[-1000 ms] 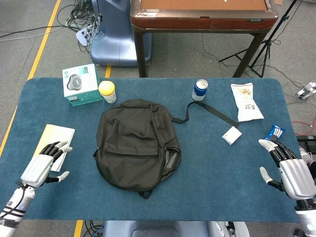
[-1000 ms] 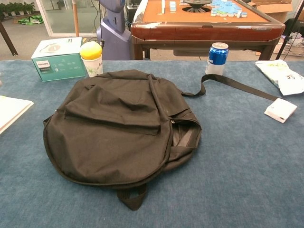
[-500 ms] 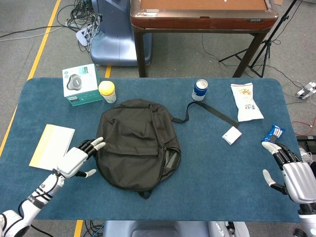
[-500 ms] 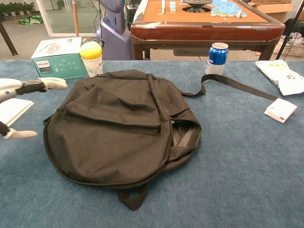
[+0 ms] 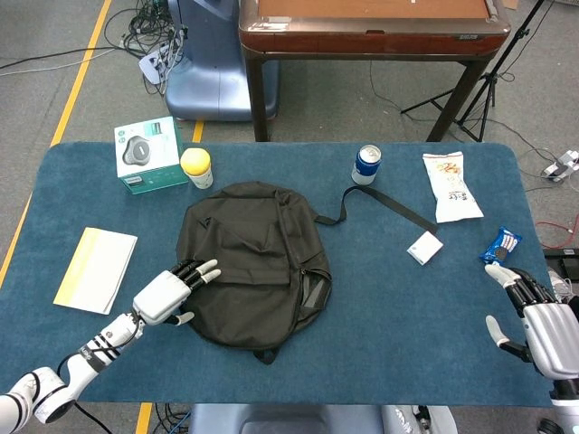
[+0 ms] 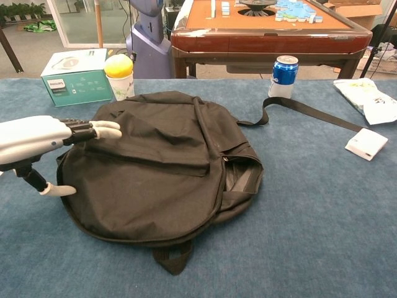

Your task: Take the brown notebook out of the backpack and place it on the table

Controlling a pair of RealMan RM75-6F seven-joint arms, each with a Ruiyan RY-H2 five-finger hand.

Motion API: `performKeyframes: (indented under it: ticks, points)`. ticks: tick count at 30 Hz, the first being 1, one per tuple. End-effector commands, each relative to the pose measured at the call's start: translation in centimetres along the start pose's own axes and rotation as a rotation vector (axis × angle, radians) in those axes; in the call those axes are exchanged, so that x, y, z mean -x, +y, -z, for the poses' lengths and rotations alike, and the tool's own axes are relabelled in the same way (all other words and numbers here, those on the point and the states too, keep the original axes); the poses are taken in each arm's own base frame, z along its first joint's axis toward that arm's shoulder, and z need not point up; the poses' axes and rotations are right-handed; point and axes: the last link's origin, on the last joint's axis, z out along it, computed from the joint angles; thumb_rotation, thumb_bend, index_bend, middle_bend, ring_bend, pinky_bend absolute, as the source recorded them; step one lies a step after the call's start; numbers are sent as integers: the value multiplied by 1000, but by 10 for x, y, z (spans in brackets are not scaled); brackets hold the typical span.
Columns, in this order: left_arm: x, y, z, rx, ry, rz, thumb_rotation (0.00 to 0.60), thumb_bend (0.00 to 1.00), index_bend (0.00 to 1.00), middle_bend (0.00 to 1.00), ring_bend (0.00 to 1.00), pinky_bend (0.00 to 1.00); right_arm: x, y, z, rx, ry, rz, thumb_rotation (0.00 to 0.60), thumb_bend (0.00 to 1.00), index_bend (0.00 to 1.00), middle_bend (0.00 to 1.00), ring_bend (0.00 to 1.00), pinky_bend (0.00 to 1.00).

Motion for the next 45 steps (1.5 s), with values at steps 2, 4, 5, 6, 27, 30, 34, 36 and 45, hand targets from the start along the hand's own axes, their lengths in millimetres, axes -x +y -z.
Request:
performKeyframes:
  ticks: [2, 4, 5, 6, 27, 30, 34, 36, 45]
  points:
    - [5, 3, -7, 36, -15, -93, 600, 201, 47, 0, 58, 90, 0, 2, 1, 5, 1, -2, 600, 406, 146, 175, 116, 280]
    - [6, 4, -8, 45, -20, -112, 600, 200, 48, 0, 59, 90, 1, 2, 1, 6, 2, -5, 600, 405, 146, 175, 116, 280]
    - [6, 5, -9, 47, -19, -110, 600, 200, 48, 0, 59, 90, 1, 3, 1, 6, 1, -6, 600, 405, 146, 175, 116, 280]
    - [7, 6, -9, 50, -20, -113, 600, 201, 48, 0, 59, 90, 2, 3, 1, 6, 1, -7, 600, 405, 146, 175, 116, 280]
    - [11, 17, -35, 24, -13, 54, 600, 466, 343, 0, 62, 90, 4, 12, 5, 27, 3, -11, 600, 405, 146, 175, 116, 280]
    - [9, 19, -37, 3, 13, 114, 600, 519, 401, 6, 67, 90, 3, 12, 6, 28, 5, -11, 600, 406, 146, 175, 116, 280]
    - [5, 22, -42, -36, 54, 225, 600, 622, 514, 34, 77, 90, 3, 13, 8, 31, 5, -11, 600, 406, 146, 175, 116, 280]
    - [1, 23, -45, -53, 73, 274, 600, 657, 544, 44, 81, 90, 2, 12, 8, 26, 5, -10, 600, 406, 146, 175, 116, 280]
    - [-19, 25, -53, -146, 189, 488, 600, 724, 635, 128, 138, 90, 7, 0, 8, -50, -39, -14, 600, 405, 146, 190, 116, 281]
